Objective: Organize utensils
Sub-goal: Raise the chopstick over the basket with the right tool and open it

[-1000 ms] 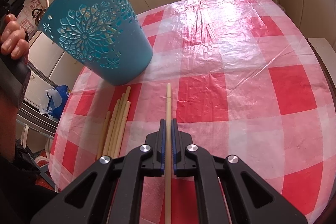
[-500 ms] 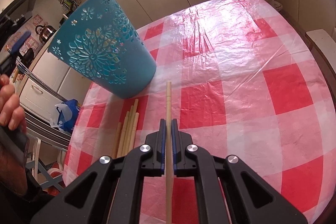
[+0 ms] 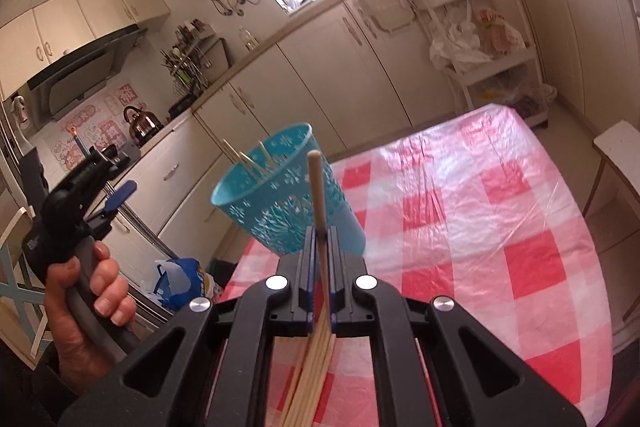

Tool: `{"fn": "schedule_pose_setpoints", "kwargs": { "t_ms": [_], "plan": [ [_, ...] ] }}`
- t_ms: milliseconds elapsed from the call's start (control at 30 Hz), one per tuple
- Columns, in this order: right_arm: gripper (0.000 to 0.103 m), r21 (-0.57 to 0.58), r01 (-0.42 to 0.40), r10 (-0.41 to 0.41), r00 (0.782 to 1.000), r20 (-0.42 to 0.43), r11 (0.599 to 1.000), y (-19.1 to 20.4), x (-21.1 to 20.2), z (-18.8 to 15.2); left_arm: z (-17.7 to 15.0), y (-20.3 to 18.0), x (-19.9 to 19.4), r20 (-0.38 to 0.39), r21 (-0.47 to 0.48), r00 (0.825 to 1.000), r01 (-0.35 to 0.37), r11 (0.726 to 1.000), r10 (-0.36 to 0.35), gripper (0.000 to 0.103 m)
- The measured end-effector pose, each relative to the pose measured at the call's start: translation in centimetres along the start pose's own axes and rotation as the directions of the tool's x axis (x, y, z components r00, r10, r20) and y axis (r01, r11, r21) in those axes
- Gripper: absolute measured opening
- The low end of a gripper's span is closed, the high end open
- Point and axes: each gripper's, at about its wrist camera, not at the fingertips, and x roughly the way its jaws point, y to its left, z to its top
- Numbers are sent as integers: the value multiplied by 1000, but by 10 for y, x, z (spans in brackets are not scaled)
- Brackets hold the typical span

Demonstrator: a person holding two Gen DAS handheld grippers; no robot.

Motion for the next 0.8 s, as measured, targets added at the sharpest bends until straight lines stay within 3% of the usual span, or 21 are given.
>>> {"fn": "schedule_pose_setpoints", "kwargs": {
  "t_ms": [167,400,700,733,800],
  "plan": [
    [6,-63,13,-9,997,76,998,20,-17,18,6,13,0,-10,-41,1000,1,999,-1,54],
    [6,-114,28,-16,995,103,993,40,-25,45,9,25,3,-31,-94,999,10,995,-13,54],
    [6,-188,-23,53,986,159,982,82,-31,93,10,27,3,-33,-102,999,19,995,-23,54],
    [6,-202,-23,55,987,153,979,87,-29,98,10,29,3,-33,-104,999,17,994,-21,54],
    [7,-241,1,12,998,55,970,94,-12,104,9,31,3,-38,-109,999,12,994,-16,54]
  ]
}}
